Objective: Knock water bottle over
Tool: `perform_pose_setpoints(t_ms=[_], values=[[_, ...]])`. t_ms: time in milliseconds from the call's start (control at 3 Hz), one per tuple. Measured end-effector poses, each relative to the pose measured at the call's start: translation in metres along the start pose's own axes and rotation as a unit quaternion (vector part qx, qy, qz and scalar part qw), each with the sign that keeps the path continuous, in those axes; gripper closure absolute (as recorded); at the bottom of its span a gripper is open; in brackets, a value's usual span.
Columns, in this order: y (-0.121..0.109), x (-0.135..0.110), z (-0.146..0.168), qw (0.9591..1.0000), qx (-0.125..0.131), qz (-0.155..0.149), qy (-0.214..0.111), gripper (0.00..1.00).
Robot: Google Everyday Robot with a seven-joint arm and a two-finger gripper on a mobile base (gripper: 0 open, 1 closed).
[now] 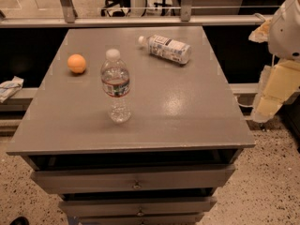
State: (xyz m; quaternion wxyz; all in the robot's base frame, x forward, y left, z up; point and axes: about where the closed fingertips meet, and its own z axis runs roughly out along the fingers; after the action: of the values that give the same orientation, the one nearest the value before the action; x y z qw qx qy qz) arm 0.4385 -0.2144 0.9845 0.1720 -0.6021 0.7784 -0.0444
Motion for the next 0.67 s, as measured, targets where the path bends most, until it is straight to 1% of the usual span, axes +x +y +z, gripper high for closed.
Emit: perform_pose_setpoints(t_ms=[333, 667], values=[[0.000, -0.001, 0.002, 1.0000, -0.001, 0.001, -0.003, 0.00], [-0.003, -0.015, 0.033, 0.9981, -0.018, 0.026, -0.054, 0.00]])
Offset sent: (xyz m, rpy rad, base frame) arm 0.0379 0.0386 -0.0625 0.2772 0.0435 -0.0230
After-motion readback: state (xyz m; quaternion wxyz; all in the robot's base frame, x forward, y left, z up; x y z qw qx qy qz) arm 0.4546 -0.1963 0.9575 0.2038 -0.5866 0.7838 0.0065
